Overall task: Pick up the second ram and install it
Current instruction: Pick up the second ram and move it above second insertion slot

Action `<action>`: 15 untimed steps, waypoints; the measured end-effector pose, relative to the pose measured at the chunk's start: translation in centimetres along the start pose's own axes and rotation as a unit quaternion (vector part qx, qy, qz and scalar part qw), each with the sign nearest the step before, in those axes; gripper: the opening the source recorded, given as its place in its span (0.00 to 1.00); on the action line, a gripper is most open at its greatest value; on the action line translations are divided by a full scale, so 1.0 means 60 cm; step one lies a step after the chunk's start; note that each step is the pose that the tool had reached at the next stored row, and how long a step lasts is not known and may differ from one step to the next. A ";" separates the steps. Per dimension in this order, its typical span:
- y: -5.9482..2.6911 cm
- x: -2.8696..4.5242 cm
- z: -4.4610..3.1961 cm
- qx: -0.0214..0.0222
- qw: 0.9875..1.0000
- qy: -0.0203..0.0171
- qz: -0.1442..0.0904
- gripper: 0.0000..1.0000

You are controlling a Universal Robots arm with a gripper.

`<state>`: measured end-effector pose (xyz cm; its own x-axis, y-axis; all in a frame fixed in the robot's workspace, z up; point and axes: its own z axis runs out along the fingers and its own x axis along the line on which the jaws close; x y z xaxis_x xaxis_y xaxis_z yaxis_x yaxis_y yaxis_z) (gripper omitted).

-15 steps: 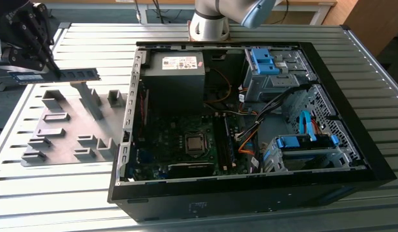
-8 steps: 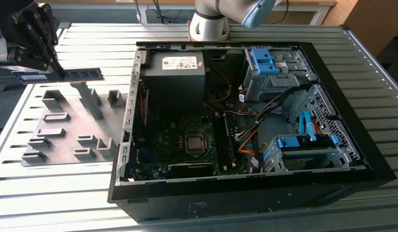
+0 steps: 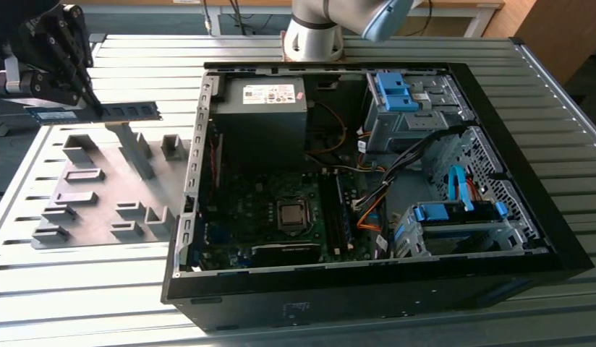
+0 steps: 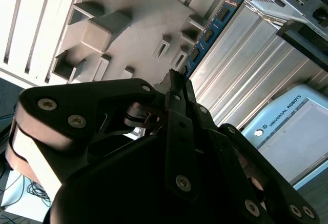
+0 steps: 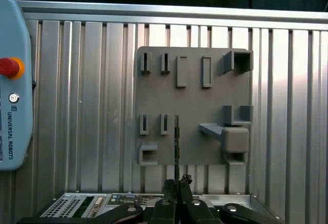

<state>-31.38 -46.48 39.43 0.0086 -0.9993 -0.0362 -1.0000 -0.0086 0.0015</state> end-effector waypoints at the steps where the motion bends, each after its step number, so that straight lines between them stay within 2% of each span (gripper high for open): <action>1: -0.001 0.000 0.000 0.000 1.000 0.000 0.000 0.14; 15: -0.023 0.000 0.000 0.000 1.000 0.000 0.000 0.14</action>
<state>-30.01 -46.48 39.43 0.0086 -0.9993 -0.0361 -1.0000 -0.0086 0.0015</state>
